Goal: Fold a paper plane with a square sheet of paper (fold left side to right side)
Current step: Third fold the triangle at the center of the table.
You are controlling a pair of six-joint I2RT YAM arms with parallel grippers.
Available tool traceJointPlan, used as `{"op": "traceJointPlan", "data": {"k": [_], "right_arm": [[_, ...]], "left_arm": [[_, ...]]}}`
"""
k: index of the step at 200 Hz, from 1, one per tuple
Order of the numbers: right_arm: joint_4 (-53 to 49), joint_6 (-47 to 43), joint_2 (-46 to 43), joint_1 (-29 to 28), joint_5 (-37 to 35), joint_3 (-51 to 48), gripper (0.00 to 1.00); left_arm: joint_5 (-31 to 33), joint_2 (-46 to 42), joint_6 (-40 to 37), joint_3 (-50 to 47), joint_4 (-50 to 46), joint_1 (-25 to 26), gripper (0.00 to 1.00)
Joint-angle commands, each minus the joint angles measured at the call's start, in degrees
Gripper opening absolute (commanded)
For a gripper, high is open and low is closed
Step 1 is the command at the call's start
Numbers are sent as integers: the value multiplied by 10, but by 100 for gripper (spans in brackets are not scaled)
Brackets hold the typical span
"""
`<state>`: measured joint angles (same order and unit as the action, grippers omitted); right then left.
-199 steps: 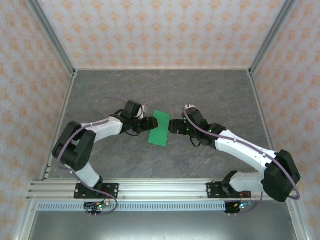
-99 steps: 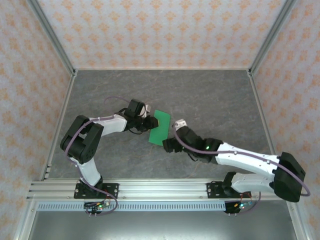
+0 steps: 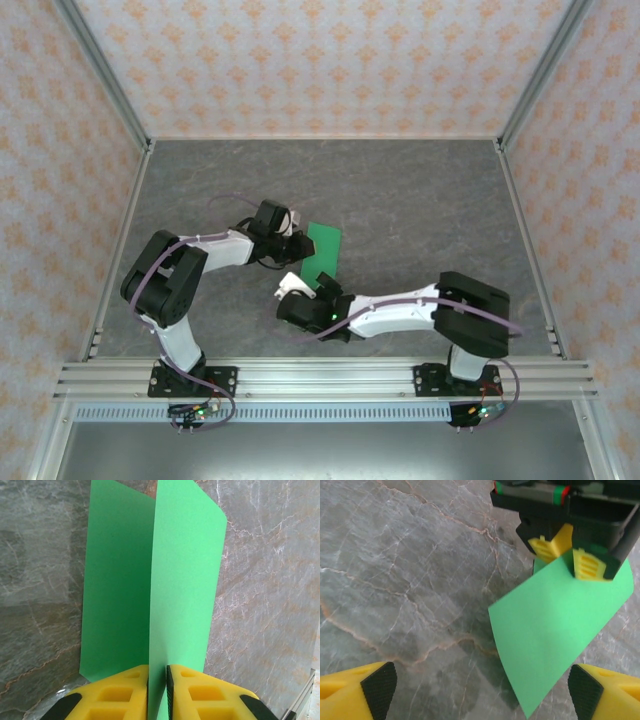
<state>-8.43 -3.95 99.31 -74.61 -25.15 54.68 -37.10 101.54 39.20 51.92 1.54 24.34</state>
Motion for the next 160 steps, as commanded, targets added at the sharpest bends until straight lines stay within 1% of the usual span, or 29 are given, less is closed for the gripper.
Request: {"op": "traceJointPlan", "data": {"k": [1,22,38,52,81,116,123,139,149,160], "right_arm": [[16,-42,30,-1,-62,26,92],[17,-34,49,7,-73,36,87],[23,-23,51,15,-88,37,80],[37,-21,48,20,-86,37,73],[41,-31,54,23,-83,47,51],[29,-24,40,29,-55,25,18],[26,-20,34,30,-48,20,11],[21,-13,21,33,-22,8,1],[16,-11,14,37,-6,3,0],[11,-9,12,41,9,0,0]], "left_arm": [[-8,-14,4,-8,14,-1,18],[-10,-14,4,-9,14,-2,18],[-10,-16,4,-8,11,-2,18],[-10,-16,4,-8,11,-1,18],[-9,-16,3,-8,9,-2,18],[-3,-24,-7,-9,-2,-2,20],[0,-26,-9,-8,-7,-2,21],[8,-37,-19,-7,-20,-2,27],[11,-44,-26,-6,-30,-3,35],[13,-54,-36,-4,-44,-6,39]]}}
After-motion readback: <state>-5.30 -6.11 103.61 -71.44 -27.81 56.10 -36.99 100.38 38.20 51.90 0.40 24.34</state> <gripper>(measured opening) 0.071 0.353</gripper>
